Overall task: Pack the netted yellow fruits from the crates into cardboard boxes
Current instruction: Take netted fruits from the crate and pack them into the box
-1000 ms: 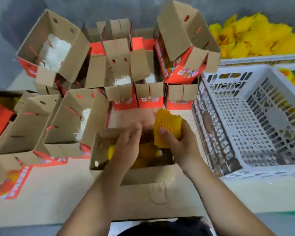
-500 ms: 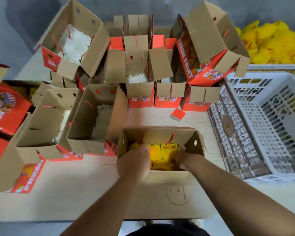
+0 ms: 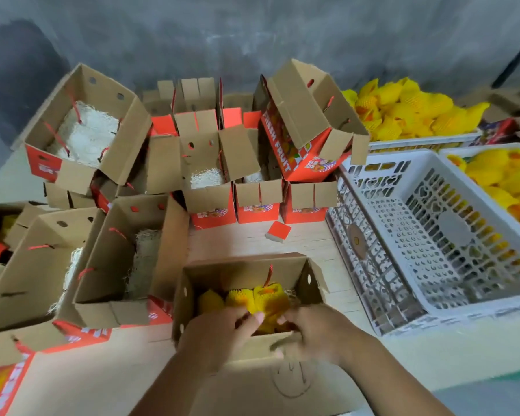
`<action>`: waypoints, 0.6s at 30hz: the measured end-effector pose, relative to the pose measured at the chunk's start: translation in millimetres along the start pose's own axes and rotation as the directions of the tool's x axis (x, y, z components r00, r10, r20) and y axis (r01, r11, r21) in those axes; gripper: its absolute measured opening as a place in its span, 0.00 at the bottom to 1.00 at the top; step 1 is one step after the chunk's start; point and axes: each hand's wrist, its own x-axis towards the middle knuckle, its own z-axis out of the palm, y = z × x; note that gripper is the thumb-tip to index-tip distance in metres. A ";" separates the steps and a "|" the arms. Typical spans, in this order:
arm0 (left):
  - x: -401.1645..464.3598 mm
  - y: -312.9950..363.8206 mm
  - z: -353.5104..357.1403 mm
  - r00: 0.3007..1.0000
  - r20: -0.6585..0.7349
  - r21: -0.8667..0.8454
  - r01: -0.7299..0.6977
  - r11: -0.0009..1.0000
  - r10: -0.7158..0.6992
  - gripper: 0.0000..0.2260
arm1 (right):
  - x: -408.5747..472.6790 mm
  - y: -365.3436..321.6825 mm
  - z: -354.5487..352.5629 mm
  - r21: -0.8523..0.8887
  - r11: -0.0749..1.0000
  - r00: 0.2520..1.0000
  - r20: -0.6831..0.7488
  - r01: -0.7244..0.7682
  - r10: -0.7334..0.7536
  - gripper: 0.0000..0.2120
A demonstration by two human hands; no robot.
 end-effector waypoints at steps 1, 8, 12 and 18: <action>-0.6 3.1 0.4 0.994 0.096 -0.010 -0.057 0.998 0.058 0.27 | -4.7 2.1 2.4 -0.061 0.998 1.000 -0.002 -0.019 0.019 0.17; 5.7 23.6 24.9 0.978 0.153 0.318 -0.184 0.930 0.141 0.14 | -23.7 34.3 7.1 -0.149 0.988 0.980 -0.200 -0.042 0.011 0.10; 10.0 47.6 42.8 0.967 0.036 0.371 -0.247 0.895 0.252 0.16 | -36.8 58.8 10.2 -0.160 0.986 0.964 -0.266 -0.040 -0.004 0.11; 27.4 77.7 22.1 0.954 0.004 0.320 -0.284 0.904 0.299 0.19 | -42.0 70.7 5.9 -0.127 0.990 0.917 -0.399 -0.058 0.002 0.11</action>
